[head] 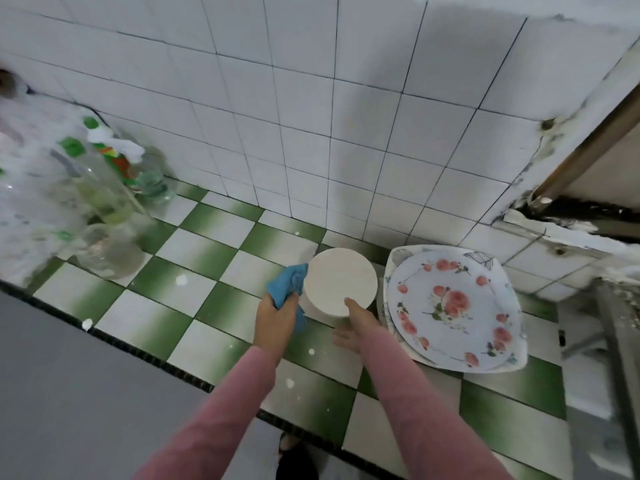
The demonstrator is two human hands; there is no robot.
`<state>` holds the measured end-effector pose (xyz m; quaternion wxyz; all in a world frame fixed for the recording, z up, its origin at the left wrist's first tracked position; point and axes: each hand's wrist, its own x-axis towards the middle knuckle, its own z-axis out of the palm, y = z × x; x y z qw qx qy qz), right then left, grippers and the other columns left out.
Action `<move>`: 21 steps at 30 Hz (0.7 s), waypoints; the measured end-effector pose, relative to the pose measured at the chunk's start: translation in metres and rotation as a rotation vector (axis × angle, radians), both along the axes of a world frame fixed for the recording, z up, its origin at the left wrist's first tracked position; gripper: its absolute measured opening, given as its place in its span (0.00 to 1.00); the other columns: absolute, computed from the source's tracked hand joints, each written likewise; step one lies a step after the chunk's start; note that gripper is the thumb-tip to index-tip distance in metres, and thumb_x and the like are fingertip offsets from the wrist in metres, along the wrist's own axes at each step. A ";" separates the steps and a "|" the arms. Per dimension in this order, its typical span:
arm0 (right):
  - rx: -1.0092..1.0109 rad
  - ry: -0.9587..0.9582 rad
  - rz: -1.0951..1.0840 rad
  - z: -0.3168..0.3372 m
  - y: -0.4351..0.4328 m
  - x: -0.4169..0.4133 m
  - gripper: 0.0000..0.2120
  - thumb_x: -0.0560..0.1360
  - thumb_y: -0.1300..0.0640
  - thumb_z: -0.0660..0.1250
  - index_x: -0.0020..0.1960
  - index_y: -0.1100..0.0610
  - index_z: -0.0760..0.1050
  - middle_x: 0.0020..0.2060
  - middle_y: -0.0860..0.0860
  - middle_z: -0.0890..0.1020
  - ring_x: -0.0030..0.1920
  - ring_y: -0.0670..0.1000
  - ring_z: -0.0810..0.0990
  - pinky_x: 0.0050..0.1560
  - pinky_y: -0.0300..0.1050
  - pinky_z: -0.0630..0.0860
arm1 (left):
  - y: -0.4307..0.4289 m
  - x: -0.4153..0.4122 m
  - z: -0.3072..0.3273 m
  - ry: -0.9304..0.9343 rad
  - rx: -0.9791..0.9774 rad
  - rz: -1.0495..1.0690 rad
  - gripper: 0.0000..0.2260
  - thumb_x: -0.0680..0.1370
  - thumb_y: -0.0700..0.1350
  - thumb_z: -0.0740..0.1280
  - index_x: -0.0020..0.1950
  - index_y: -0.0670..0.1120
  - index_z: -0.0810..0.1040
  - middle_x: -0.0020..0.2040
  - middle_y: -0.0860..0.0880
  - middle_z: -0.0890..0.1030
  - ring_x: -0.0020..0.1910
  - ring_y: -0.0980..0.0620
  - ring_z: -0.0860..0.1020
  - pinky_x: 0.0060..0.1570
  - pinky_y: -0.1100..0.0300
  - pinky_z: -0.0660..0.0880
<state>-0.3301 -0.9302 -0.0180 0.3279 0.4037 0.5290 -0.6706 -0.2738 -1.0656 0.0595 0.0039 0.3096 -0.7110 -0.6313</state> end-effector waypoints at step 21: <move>-0.074 0.260 -0.320 0.023 -0.029 -0.003 0.33 0.78 0.75 0.55 0.77 0.50 0.61 0.71 0.56 0.68 0.54 0.60 0.76 0.49 0.57 0.83 | -0.049 -0.028 0.004 0.077 0.161 -0.109 0.08 0.81 0.41 0.65 0.59 0.45 0.74 0.51 0.46 0.79 0.56 0.44 0.77 0.59 0.47 0.75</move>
